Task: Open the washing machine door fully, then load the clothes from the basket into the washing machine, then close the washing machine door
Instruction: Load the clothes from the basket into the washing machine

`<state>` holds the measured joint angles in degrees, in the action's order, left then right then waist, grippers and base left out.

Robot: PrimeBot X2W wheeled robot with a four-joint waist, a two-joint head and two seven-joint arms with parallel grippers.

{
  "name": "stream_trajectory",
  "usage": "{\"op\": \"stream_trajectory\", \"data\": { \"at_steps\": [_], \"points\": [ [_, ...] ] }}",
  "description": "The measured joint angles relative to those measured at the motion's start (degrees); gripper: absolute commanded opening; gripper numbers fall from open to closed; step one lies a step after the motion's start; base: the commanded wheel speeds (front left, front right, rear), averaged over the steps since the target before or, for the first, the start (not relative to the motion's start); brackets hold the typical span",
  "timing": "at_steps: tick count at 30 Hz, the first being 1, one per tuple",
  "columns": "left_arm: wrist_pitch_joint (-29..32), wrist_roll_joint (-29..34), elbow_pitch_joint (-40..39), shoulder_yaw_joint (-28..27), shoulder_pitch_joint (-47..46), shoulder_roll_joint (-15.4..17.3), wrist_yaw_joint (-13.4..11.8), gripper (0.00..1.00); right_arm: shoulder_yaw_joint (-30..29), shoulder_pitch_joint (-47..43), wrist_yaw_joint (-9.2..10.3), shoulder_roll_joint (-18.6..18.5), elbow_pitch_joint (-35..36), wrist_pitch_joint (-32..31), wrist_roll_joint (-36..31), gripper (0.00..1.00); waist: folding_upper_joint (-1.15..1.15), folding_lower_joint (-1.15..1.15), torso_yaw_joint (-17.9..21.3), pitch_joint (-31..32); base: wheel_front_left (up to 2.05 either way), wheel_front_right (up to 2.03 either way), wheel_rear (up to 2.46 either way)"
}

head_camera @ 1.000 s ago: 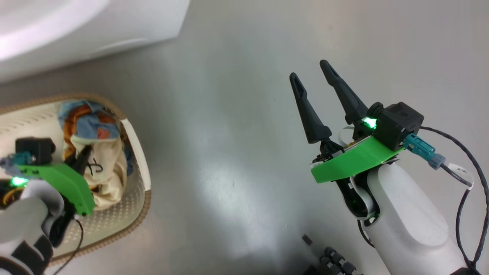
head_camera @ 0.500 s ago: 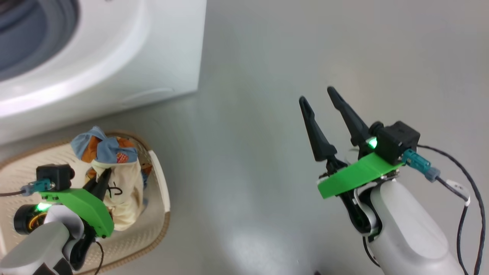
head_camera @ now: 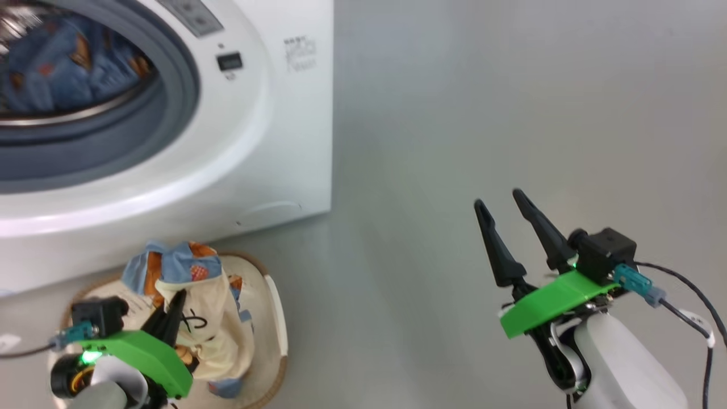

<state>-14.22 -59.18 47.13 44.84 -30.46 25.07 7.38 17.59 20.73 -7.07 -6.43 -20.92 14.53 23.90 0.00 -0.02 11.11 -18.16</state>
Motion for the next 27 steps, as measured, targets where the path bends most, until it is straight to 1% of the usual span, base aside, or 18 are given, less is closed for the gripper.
{"op": "stream_trajectory", "data": {
  "at_steps": [12, 16, 22, 27],
  "points": [
    [0.0, 10.43, -9.0, -15.12, 10.59, -4.13, -0.01, 0.0, 0.66, -4.76, 0.0, -3.23, -1.33, 0.0, 2.54, 1.0, 0.0, 0.01, -3.16, 10.33, 0.0, 0.0, 0.0],
    [0.01, 14.07, -12.27, -19.57, 13.82, -4.98, 0.0, 0.0, 0.92, -6.37, 0.0, -3.96, -1.59, 0.0, 3.41, 1.0, 0.0, 0.01, -4.22, 13.18, 0.0, 0.0, 0.0],
    [0.0, 19.23, -18.76, -25.36, 17.92, -6.34, -0.04, 0.0, 1.16, -7.95, 0.0, -4.99, -1.71, 0.0, 4.5, 1.0, 0.0, 0.01, -5.74, 16.44, 0.0, 0.0, 0.0],
    [0.0, 21.04, -23.37, -29.33, 20.59, -8.11, -1.16, 0.0, 1.25, -8.41, 0.0, -5.34, -1.72, 0.0, 4.89, 1.0, 0.0, 0.01, -6.68, 18.11, 0.0, 0.0, 0.0]
  ]
}}
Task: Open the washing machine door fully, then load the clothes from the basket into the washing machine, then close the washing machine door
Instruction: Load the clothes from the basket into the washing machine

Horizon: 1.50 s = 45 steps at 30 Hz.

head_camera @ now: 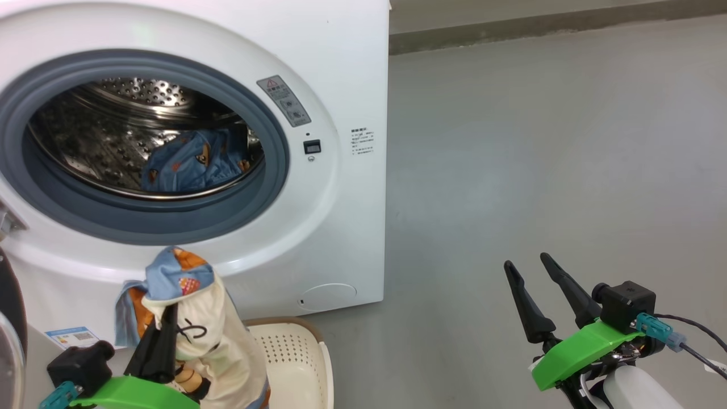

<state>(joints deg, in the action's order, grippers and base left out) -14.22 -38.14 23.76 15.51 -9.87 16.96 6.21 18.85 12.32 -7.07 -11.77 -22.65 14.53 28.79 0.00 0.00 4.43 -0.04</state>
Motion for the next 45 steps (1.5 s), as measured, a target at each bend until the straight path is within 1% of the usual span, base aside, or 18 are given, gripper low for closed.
{"op": "stream_trajectory", "data": {
  "at_steps": [5, 15, 19, 26, 34, 39, 45],
  "points": [
    [0.0, 1.65, -2.89, -2.86, 1.11, -1.56, -0.81, 0.0, 0.08, -0.03, 0.0, -0.2, 0.0, 0.0, 0.19, 1.0, 0.0, 0.0, -0.33, 1.1, 0.0, 0.0, 0.0],
    [-0.09, 3.48, -5.09, -4.41, 2.58, -2.5, -1.33, 0.0, -0.34, -1.21, 0.0, -0.64, 0.24, 0.0, 0.43, 1.0, 0.0, 0.01, -0.17, 1.34, 0.0, 0.0, 0.0],
    [-0.09, 4.55, -5.2, -4.85, 2.75, -2.71, -1.7, 0.0, -0.47, -1.21, 0.0, -0.63, 0.4, 0.0, 0.43, 1.0, 0.0, 0.0, -0.15, 1.08, 0.0, 0.0, 0.0],
    [-0.09, 4.61, -4.91, -5.35, 2.29, -3.08, -1.7, 0.0, -0.48, -1.21, 0.0, -0.62, 0.41, 0.0, 0.42, 1.0, 0.0, 0.01, 0.06, 0.6, 0.0, 0.0, 0.0],
    [-0.09, 5.23, 0.71, -5.56, -5.83, -3.11, -0.73, 0.0, -0.37, -1.13, 0.0, -0.55, 0.48, 0.0, 0.38, 1.0, 0.0, 0.01, 0.52, -1.47, 0.0, 0.0, 0.0],
    [-0.15, 5.56, 6.99, -5.55, -14.66, -2.45, -0.2, 0.0, -0.37, -0.71, 0.0, -0.52, 0.51, 0.0, -0.12, 1.0, 0.0, 0.01, 0.92, -4.39, 0.0, 0.0, 0.0],
    [-0.24, 6.04, 15.43, -5.61, -25.03, -1.37, 0.38, 0.0, -0.4, 2.44, 0.0, -0.13, 1.3, 0.0, -1.44, 1.0, 0.0, 0.01, 1.77, -8.69, 0.0, 0.0, 0.0]
  ]
}}
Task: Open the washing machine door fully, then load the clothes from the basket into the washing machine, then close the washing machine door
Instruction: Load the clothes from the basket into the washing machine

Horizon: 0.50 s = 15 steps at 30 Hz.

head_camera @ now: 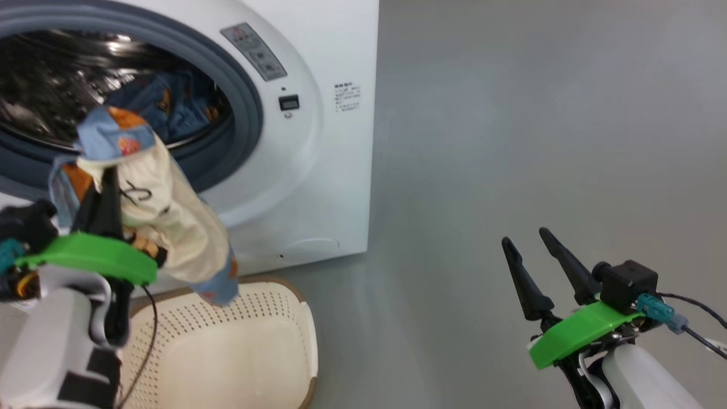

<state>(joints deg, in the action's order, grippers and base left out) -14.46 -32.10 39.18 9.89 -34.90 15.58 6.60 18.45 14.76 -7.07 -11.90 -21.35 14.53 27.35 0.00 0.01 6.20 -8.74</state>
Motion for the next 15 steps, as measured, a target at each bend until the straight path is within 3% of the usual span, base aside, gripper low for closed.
{"op": "stream_trajectory", "data": {
  "at_steps": [15],
  "points": [
    [-0.16, -1.27, 13.19, 1.19, -19.91, 4.16, 0.69, 0.0, -0.7, 5.02, 0.0, 3.83, 2.98, 0.0, -3.83, 1.0, 0.0, 0.01, 3.28, -13.73, 0.0, 0.0, 0.0]
  ]
}}
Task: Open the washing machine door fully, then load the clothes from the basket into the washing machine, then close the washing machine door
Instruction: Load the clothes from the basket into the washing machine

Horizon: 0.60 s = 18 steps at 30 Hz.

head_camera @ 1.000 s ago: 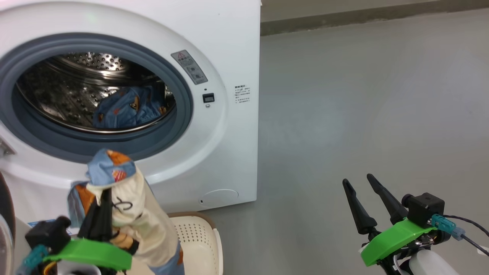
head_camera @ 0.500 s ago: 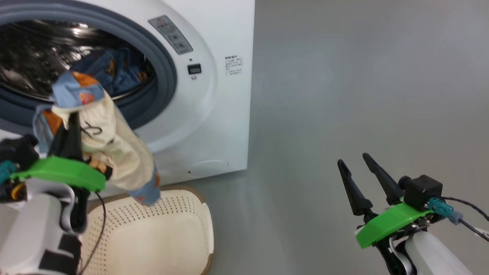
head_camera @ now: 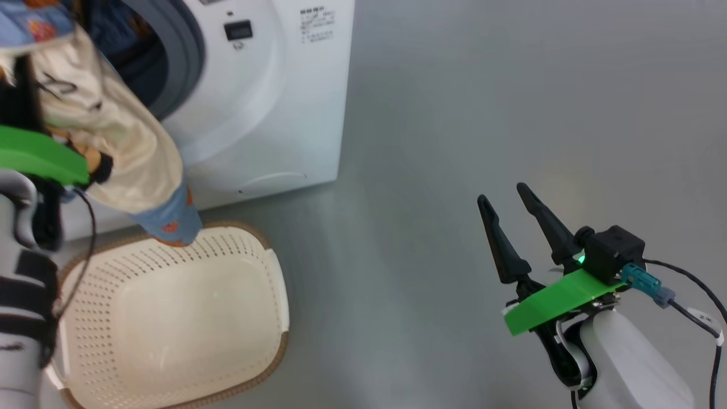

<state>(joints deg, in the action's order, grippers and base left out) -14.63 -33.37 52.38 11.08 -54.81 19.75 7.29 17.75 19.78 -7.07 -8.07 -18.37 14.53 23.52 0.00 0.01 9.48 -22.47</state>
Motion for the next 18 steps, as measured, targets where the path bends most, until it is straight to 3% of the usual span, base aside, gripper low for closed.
{"op": "stream_trajectory", "data": {
  "at_steps": [18],
  "points": [
    [-0.01, -4.52, 4.19, 6.48, -20.51, 11.62, 0.08, 0.0, -1.23, 3.78, 0.0, 4.32, 2.93, 0.0, -2.87, 1.0, 0.0, 0.0, 4.13, -16.9, 0.0, 0.0, 0.0]
  ]
}}
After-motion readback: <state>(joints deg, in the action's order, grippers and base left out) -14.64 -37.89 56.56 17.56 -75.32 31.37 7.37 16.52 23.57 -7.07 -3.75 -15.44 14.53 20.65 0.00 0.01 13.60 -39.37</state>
